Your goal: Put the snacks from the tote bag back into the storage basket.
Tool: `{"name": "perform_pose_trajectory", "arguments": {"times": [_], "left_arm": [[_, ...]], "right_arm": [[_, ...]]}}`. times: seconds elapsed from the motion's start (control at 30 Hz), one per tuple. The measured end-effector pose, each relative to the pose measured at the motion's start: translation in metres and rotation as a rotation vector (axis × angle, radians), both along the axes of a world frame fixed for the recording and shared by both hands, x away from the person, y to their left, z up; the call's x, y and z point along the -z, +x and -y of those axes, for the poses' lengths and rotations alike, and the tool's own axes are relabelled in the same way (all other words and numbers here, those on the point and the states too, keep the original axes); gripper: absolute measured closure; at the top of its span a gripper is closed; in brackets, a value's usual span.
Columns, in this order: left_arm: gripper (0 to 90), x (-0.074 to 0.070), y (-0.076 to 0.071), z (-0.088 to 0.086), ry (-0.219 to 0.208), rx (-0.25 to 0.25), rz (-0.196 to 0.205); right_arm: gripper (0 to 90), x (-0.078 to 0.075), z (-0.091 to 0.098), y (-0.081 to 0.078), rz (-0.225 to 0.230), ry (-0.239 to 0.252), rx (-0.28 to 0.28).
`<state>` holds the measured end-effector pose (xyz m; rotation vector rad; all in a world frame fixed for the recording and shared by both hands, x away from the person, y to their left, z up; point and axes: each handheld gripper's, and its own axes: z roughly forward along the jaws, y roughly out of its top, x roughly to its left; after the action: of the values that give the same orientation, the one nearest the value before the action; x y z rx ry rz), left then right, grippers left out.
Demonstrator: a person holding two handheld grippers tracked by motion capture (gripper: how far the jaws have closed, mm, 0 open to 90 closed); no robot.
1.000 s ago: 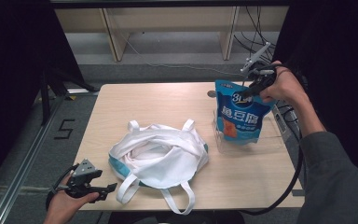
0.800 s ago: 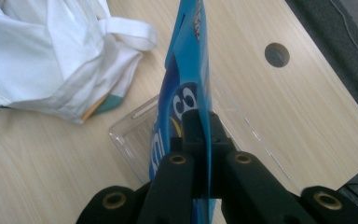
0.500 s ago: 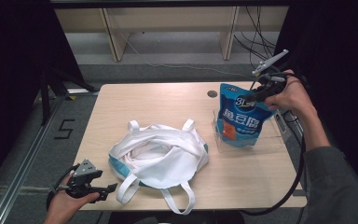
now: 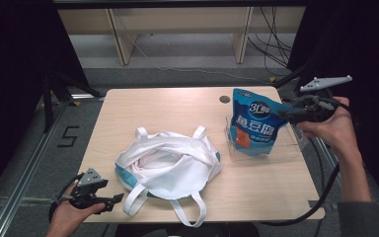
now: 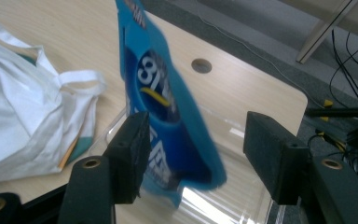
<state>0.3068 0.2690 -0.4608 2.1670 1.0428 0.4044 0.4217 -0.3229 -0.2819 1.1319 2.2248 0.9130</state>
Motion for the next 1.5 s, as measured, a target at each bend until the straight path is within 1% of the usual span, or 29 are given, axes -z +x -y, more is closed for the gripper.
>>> {"name": "perform_pose_trajectory", "arguments": {"times": [0.07,0.1,0.13,0.23,0.3,0.37,0.4,0.43,0.47,0.53,0.63,0.67,0.73,0.8,0.83,0.87,0.9,0.93,0.97,1.0,1.03,1.07,1.17,1.27,1.3,1.4,1.43,1.47,1.5], "left_arm": [[22.0,0.000,0.000,0.000,0.003,0.001,-0.003],[22.0,-0.001,-0.002,0.001,-0.004,-0.007,-0.025],[22.0,-0.002,-0.002,-0.001,0.025,0.007,-0.035],[22.0,-0.003,-0.002,-0.002,0.024,0.014,-0.021],[22.0,-0.004,-0.003,-0.003,0.025,0.010,-0.019],[22.0,-0.004,-0.003,-0.002,0.026,0.012,-0.019],[22.0,-0.003,-0.004,-0.001,0.016,0.004,-0.016],[22.0,-0.003,-0.005,-0.001,0.012,-0.002,-0.025],[22.0,-0.004,-0.004,-0.002,0.028,0.018,-0.014],[22.0,-0.004,-0.004,-0.001,0.026,0.018,-0.015],[22.0,-0.003,-0.005,-0.001,0.014,0.000,-0.006],[22.0,-0.003,-0.005,-0.001,-0.001,0.007,-0.016],[22.0,-0.004,-0.005,-0.002,0.017,0.011,-0.023],[22.0,-0.005,-0.005,-0.001,0.011,0.008,-0.016],[22.0,-0.005,-0.005,-0.002,0.014,0.014,-0.005],[22.0,-0.005,-0.005,-0.002,0.020,0.020,-0.005],[22.0,-0.005,-0.005,-0.002,0.019,0.018,-0.007],[22.0,-0.005,-0.005,-0.002,0.018,0.017,-0.007],[22.0,-0.005,-0.005,-0.002,0.016,0.017,-0.006],[22.0,-0.005,-0.005,-0.002,0.018,0.018,-0.007],[22.0,-0.005,-0.004,-0.002,0.023,0.022,-0.007],[22.0,-0.004,-0.004,-0.001,0.022,0.016,0.005],[22.0,-0.005,-0.005,-0.002,0.022,0.022,-0.008],[22.0,-0.004,-0.005,-0.002,0.020,0.019,-0.007],[22.0,-0.004,-0.005,-0.002,0.019,0.018,-0.007],[22.0,-0.004,-0.005,-0.001,0.023,0.017,0.003],[22.0,-0.005,-0.004,-0.002,0.040,0.022,-0.006],[22.0,-0.005,-0.004,-0.003,0.039,0.025,-0.005],[22.0,-0.005,-0.005,-0.002,0.038,0.018,-0.009]], "right_arm": [[39.5,0.008,0.002,-0.008,-0.012,0.006,0.008],[37.8,0.011,0.002,-0.011,-0.014,0.010,0.015],[36.2,0.016,0.003,-0.013,-0.014,0.005,0.020],[34.8,0.031,0.006,-0.023,-0.055,0.022,0.058],[37.9,0.043,0.010,-0.027,-0.033,0.023,0.053],[38.3,0.049,0.012,-0.028,-0.043,0.014,0.065],[38.0,0.050,0.012,-0.030,-0.069,0.035,0.099],[37.8,0.053,0.015,-0.030,-0.047,0.019,0.094],[37.7,0.055,0.015,-0.031,-0.063,0.035,0.110],[39.2,0.061,0.017,-0.031,-0.047,0.017,0.105],[40.3,0.069,0.018,-0.032,-0.066,0.015,0.110],[41.8,0.072,0.019,-0.032,-0.063,0.008,0.108],[45.0,0.077,0.018,-0.033,-0.093,0.007,0.111],[58.7,0.083,0.018,-0.033,-0.082,-0.003,0.089],[63.4,0.086,0.017,-0.032,-0.096,-0.006,0.076],[70.1,0.087,0.016,-0.033,-0.127,0.007,0.083],[76.6,0.090,0.016,-0.031,-0.105,0.004,0.059],[83.2,0.091,0.017,-0.030,-0.106,-0.005,0.036],[87.5,0.092,0.015,-0.030,-0.110,0.009,0.038],[89.5,0.093,0.015,-0.028,-0.092,-0.013,0.020],[90.0,0.094,0.012,-0.028,-0.107,-0.010,0.027],[90.0,0.096,0.011,-0.026,-0.093,-0.018,0.017],[90.0,0.098,0.007,-0.020,-0.095,-0.027,0.015],[90.0,0.103,0.005,-0.011,-0.076,-0.028,0.026],[90.0,0.103,0.005,-0.008,-0.090,-0.034,0.027],[90.0,0.106,0.004,0.000,-0.079,-0.038,0.031],[90.0,0.106,0.003,0.001,-0.099,-0.024,0.050],[90.0,0.107,0.005,0.004,-0.091,-0.048,0.039],[90.0,0.108,0.005,0.006,-0.085,-0.047,0.044]]}}
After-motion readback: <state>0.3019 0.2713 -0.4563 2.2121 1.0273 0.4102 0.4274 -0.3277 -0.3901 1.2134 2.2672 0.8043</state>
